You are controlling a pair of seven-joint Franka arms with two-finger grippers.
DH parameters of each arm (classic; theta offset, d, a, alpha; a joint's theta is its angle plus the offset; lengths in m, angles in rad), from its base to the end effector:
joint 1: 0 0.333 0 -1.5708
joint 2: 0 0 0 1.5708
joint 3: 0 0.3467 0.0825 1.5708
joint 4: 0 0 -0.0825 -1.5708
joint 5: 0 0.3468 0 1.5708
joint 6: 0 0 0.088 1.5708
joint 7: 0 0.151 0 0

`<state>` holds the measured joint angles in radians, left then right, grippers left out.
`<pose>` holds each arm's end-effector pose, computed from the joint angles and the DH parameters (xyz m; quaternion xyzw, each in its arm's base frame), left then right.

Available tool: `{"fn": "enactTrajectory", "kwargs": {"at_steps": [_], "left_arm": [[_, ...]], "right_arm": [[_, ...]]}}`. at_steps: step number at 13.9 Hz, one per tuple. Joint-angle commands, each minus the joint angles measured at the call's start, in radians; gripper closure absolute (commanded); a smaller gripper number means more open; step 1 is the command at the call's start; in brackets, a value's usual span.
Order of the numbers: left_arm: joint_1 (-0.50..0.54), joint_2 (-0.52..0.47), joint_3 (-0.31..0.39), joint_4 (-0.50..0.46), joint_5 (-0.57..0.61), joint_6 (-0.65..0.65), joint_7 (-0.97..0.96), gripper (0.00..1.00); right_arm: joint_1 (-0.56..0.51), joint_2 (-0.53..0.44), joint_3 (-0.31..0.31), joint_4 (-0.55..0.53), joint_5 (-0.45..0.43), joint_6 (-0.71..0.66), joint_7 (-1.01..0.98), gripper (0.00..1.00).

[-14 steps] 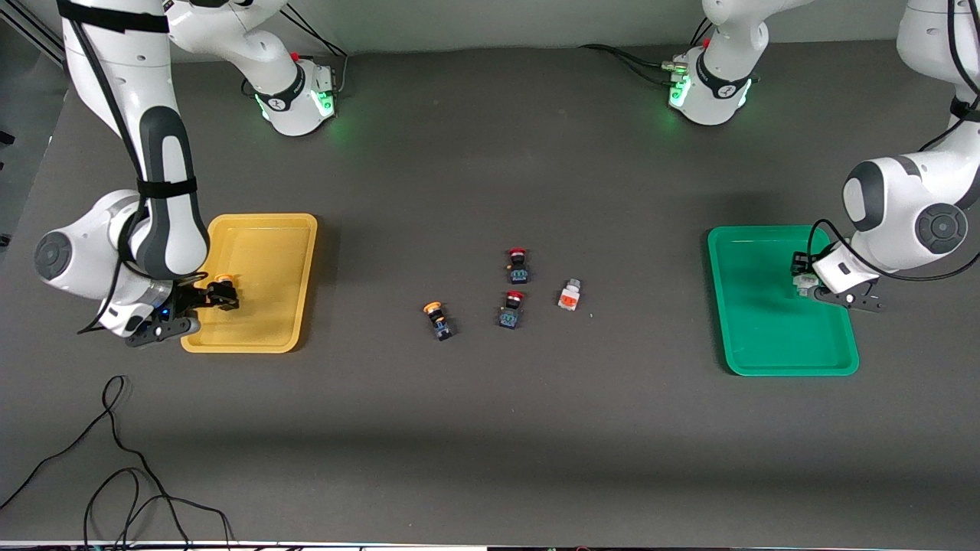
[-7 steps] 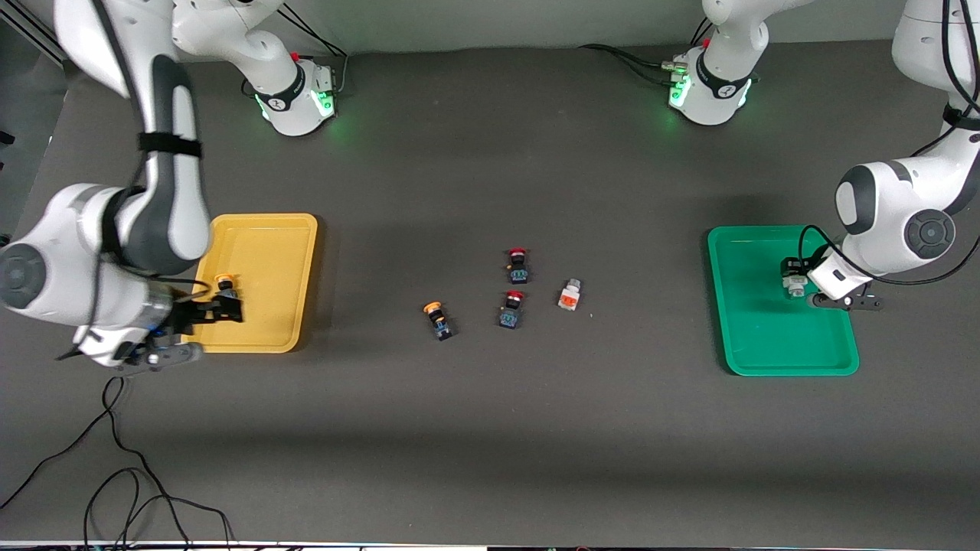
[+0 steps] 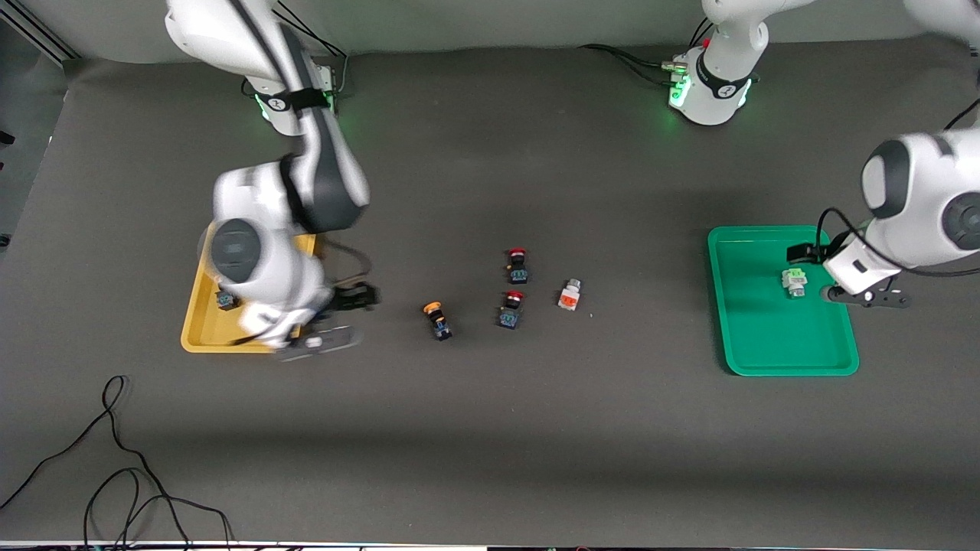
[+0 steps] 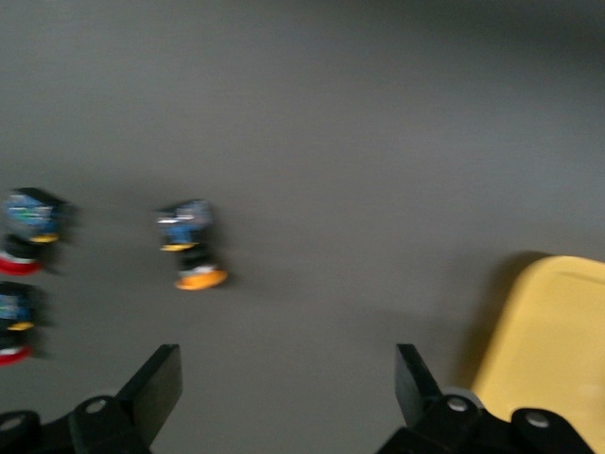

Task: Place green and yellow buttons in trays
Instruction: 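Reach the right gripper to another yellow button while the left gripper reaches orange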

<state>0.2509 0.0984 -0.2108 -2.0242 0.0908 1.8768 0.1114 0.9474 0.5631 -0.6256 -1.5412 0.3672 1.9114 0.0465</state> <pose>0.5026 0.0325 0.3918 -0.9906 0.0549 0.1232 0.0218 0.5835 0.3029 0.3625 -0.9943 -0.0990 0.0403 0.0023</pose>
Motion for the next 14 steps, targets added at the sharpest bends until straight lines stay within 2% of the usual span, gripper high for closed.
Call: {"fn": "enactTrajectory", "kwargs": {"at_steps": [1,3,5,7,10,11,12,14], "left_arm": [[-0.083,0.053,-0.038,0.313,-0.071,-0.32,-0.125,0.0],[-0.163,0.118,-0.047,0.451,-0.098,-0.402,-0.235,0.0],[-0.264,0.153,-0.045,0.487,-0.155,-0.384,-0.404,0.0],[-0.365,0.204,-0.047,0.499,-0.192,-0.29,-0.563,0.01],[-0.502,0.327,-0.045,0.493,-0.201,-0.058,-0.734,0.01],[-0.543,0.368,-0.044,0.487,-0.191,0.0,-0.748,0.01],[-0.565,0.409,-0.044,0.473,-0.177,0.048,-0.746,0.01],[-0.605,0.448,-0.044,0.409,-0.107,0.161,-0.746,0.01]], "right_arm": [[-0.016,0.081,0.085,0.082,-0.008,0.02,0.091,0.0],[-0.015,0.115,0.118,0.063,-0.008,0.115,0.092,0.0],[-0.006,0.173,0.144,0.035,-0.007,0.223,0.093,0.0],[0.005,0.207,0.161,-0.016,0.008,0.349,0.101,0.0],[0.007,0.225,0.196,-0.091,0.031,0.483,0.101,0.0],[0.005,0.227,0.198,-0.099,0.044,0.495,0.101,0.07],[0.005,0.227,0.198,-0.099,0.048,0.495,0.101,0.24],[0.007,0.227,0.198,-0.1,0.048,0.495,0.102,0.65]]}}
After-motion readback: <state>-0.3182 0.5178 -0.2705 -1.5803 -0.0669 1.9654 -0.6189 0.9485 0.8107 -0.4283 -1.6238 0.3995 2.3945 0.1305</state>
